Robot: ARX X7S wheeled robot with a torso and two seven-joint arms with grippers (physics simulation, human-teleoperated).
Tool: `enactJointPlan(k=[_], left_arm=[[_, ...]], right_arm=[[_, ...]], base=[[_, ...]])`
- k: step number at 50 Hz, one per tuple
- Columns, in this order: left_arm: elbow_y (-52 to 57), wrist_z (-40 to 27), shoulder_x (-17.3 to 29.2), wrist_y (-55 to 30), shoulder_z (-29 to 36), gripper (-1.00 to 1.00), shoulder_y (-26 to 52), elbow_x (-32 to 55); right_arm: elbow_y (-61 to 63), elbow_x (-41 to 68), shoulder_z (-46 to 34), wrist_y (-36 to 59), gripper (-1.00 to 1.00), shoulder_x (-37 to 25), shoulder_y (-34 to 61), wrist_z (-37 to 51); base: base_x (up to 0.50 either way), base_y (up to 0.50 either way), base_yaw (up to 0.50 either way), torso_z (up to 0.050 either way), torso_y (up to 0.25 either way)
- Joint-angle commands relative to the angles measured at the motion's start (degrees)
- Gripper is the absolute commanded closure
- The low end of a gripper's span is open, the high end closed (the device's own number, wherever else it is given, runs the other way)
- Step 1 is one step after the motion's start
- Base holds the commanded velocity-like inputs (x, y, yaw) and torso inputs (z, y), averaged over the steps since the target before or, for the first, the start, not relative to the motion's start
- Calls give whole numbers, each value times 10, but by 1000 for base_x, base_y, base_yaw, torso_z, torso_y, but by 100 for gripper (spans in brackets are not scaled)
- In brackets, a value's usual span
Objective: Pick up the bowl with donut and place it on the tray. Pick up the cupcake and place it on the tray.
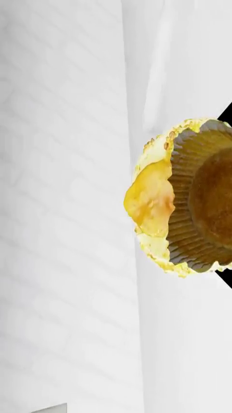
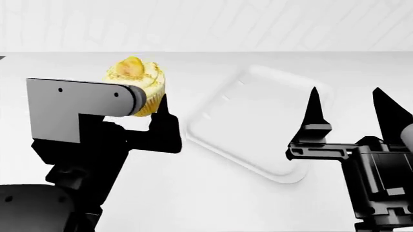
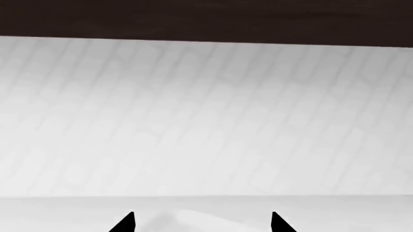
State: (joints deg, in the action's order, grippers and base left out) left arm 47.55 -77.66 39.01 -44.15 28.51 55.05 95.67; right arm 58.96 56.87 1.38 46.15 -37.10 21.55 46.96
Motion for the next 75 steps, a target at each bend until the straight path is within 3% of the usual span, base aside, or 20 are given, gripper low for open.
enactJointPlan(k=[1,12,18,28,38,55,75], left_arm=[[-74,-84,-128,-37,76,100,166,32],[-106,-47,-207,-38,109,100,198,-17],[-103,-26,-228,-35,131,100,174,-51],[-110,24,-233,-29,173,100,110,-126],[-185,85,-248,-9,191,100,86,-178],[-301,151,-288,23,197,100,92,-214],[-376,203,-280,52,228,100,48,-257]], right_arm=[[-1,34,18,-29,-100,-35,-11,27],[-1,41,27,-52,-100,-50,-25,33],[-1,43,28,-62,-100,-56,-31,36],[-2,45,24,-73,-100,-63,-33,42],[-4,48,22,-85,-100,-70,-35,45],[-7,49,15,-103,-100,-76,-37,47],[-9,49,4,-117,-100,-84,-36,51]], base=[[0,0,0,0,0],[0,0,0,0,0],[0,0,0,0,2],[0,0,0,0,0],[0,0,0,0,0],[0,0,0,0,1],[0,0,0,0,0]])
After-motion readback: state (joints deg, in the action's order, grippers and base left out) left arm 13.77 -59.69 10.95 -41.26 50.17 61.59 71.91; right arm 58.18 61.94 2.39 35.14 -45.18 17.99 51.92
